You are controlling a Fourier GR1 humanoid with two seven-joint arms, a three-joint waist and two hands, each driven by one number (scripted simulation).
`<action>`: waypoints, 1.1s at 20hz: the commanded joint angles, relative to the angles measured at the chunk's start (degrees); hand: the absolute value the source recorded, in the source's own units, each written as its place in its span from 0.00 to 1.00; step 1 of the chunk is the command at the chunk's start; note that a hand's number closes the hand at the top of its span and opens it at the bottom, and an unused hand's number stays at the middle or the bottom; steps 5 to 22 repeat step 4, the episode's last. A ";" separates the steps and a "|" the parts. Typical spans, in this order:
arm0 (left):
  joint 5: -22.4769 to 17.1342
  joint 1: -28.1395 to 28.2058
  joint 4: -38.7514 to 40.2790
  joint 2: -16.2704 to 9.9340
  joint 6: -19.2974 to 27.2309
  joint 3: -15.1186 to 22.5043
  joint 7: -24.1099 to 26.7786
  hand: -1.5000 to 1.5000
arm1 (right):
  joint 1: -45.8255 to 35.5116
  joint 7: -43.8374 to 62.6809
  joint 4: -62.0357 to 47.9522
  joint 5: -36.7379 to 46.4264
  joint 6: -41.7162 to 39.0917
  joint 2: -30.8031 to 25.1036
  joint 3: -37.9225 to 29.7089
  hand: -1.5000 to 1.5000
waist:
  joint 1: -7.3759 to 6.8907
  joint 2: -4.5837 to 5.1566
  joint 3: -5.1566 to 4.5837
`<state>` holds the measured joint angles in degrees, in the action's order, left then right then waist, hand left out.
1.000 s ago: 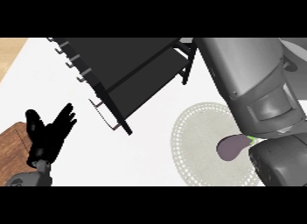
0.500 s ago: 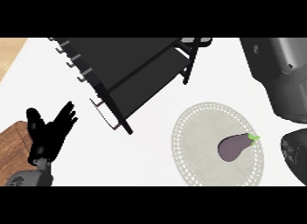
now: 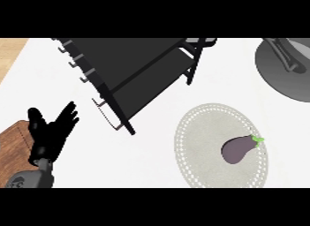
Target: Pick the cupcake from the placemat and place it in the tiered shelf
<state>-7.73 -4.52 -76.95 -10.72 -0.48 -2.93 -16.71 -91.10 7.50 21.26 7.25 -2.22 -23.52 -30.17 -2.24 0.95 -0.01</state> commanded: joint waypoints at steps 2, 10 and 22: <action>0.97 0.00 0.58 0.97 0.82 0.36 1.21 0.50 | 1.50 -0.76 -3.32 -1.47 -7.26 -5.93 -1.15 0.00 | -0.09 0.03 -0.02; 0.03 0.29 1.15 -0.57 -0.73 -0.82 1.54 0.50 | 2.22 -3.65 -4.15 -2.07 -9.42 -8.78 -2.23 0.00 | -1.13 0.58 0.00; 0.03 0.29 1.15 -0.57 -0.73 -0.82 1.54 0.50 | 2.22 -3.65 -4.15 -2.07 -9.42 -8.78 -2.23 0.00 | -1.13 0.58 0.00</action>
